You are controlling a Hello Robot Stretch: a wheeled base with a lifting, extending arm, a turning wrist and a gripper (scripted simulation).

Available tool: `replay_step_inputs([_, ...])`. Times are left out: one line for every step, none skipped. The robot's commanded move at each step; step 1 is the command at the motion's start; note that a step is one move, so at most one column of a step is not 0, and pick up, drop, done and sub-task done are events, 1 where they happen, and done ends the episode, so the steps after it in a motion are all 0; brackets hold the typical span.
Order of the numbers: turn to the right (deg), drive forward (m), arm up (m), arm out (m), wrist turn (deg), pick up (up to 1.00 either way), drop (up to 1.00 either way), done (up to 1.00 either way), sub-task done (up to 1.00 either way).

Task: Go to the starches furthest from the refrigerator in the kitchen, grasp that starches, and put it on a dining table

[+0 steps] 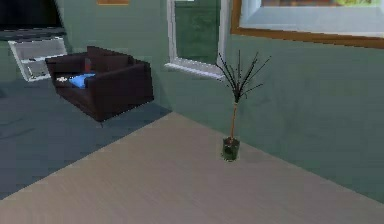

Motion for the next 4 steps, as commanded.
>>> replay_step_inputs([45.0,0.00,0.00,0.00,0.0,0.00,0.00,0.00,0.00])
replay_step_inputs([6.0,0.00,0.00,0.00,0.0,0.00,0.00,0.00,0.00])
replay_step_inputs([0.0,0.25,0.00,0.00,0.0,0.00,0.00,0.00,0.00])
replay_step_inputs([0.0,0.00,0.00,0.48,0.0,0.00,0.00,0.00,0.00])
